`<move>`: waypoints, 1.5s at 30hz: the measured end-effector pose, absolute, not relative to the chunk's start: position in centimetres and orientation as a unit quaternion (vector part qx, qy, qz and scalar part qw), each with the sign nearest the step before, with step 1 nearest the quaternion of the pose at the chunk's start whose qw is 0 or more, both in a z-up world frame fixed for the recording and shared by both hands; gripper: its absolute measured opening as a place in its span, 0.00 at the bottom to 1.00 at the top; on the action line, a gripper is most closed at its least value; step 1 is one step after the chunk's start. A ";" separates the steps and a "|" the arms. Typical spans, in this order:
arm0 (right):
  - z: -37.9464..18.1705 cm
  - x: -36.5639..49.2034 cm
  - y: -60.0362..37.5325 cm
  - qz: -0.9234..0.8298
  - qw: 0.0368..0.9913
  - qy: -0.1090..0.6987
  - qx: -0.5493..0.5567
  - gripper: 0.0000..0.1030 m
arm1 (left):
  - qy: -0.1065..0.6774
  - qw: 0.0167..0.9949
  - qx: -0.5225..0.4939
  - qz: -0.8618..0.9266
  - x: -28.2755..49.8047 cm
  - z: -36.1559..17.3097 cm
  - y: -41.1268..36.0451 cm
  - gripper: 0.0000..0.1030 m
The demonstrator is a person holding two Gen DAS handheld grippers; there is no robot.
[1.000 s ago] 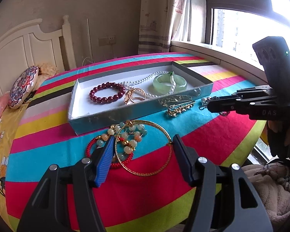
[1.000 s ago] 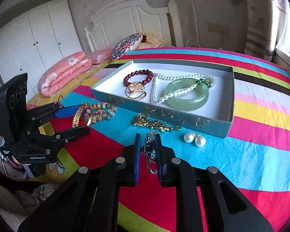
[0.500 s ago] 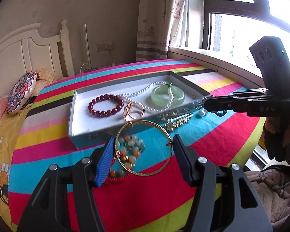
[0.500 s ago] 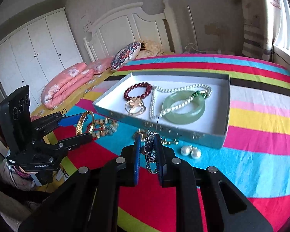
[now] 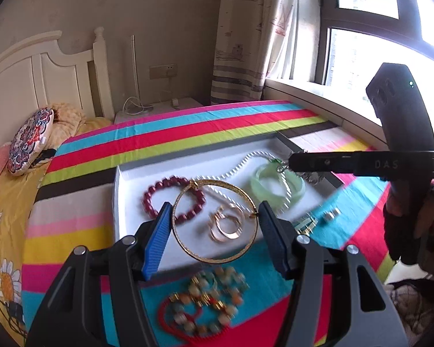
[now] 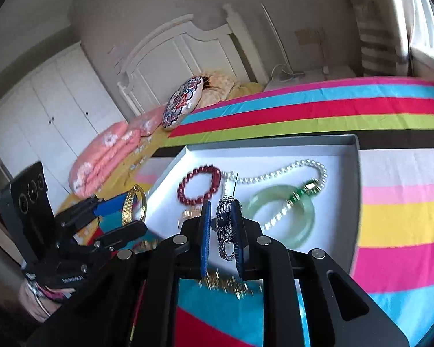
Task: Organize jewelry
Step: 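Lower the silver brooch into the box with the right gripper while the left releases the gold bangle there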
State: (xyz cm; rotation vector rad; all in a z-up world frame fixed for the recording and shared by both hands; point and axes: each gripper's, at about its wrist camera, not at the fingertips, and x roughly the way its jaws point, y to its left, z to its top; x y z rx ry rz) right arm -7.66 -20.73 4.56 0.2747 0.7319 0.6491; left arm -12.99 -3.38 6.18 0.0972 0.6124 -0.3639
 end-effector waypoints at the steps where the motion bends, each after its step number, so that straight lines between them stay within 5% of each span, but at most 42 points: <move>1: 4.5 -6.8 -20.5 0.312 0.869 0.355 0.144 0.17 | 0.305 0.934 0.041 -0.178 -12.2 6.2 -3.2 0.58; 23: 1.1 0.6 -15.0 0.269 0.847 0.436 0.143 0.18 | 0.376 0.918 0.000 -0.127 -4.7 3.1 -0.9 0.59; 28: 2.2 0.1 -16.1 0.257 0.860 0.419 0.137 0.19 | 0.359 0.927 -0.006 -0.110 -5.5 3.8 0.0 0.81; 35: 6.2 -1.7 -18.8 0.253 0.890 0.359 0.120 0.26 | 0.320 0.944 0.002 -0.076 -7.8 5.9 0.9 0.96; 45: 8.8 -6.9 -23.2 0.226 0.922 0.304 0.084 0.28 | 0.297 0.954 -0.023 -0.045 -12.7 6.0 2.9 0.97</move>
